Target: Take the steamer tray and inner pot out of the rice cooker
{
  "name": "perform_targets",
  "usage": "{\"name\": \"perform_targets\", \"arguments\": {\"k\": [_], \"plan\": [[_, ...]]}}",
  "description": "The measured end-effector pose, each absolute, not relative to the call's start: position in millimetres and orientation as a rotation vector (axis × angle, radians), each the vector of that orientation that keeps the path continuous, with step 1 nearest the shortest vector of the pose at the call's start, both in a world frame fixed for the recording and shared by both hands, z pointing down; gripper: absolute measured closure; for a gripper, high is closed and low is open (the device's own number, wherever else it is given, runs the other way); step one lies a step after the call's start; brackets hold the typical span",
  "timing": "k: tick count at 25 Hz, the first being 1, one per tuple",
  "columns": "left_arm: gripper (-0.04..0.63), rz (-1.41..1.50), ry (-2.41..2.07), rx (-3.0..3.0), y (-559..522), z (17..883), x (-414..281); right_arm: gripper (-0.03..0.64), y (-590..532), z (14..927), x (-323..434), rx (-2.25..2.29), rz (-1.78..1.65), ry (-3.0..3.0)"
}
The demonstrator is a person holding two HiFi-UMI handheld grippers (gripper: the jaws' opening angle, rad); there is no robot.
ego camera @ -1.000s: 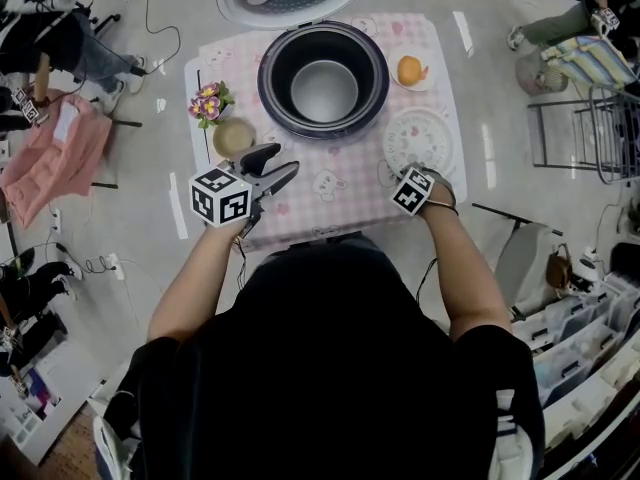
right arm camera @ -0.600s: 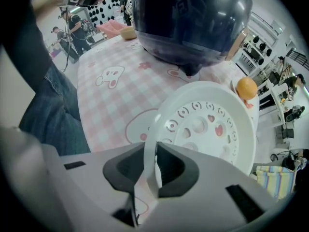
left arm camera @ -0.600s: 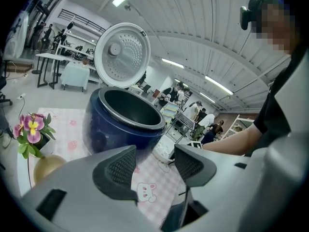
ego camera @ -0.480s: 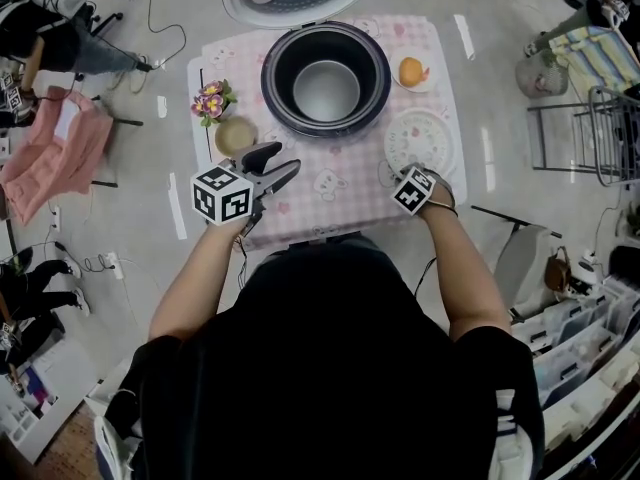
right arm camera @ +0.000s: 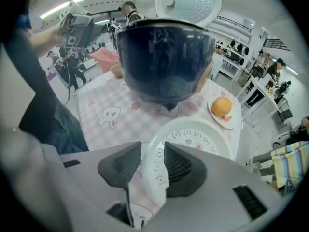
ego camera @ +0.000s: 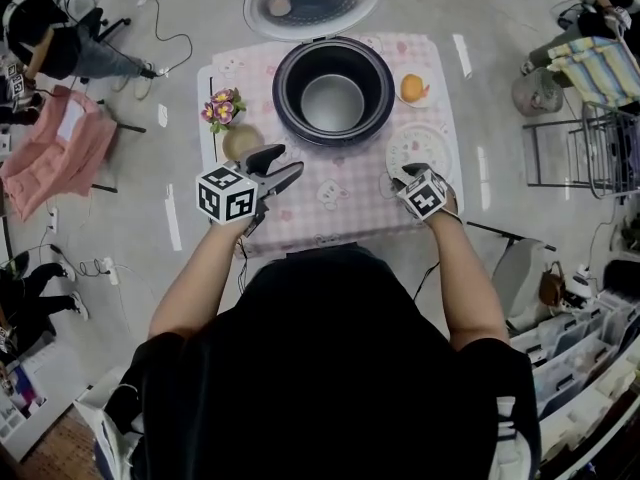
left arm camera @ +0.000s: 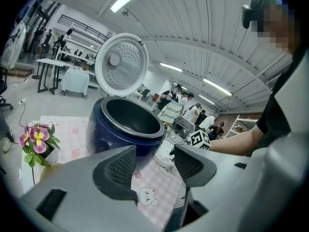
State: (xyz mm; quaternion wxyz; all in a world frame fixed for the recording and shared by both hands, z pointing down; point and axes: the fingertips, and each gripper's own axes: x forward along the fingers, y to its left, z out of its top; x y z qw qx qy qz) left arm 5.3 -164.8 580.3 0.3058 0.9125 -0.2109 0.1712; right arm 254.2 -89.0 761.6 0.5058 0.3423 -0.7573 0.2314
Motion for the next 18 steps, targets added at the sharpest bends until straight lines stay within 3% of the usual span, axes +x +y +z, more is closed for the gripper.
{"name": "perform_targets", "arguments": {"k": [18], "plan": [[0.33, 0.379, -0.658, 2.51, -220, 532, -9, 0.407, -195, 591, 223, 1.235, 0.526, -2.19]]}}
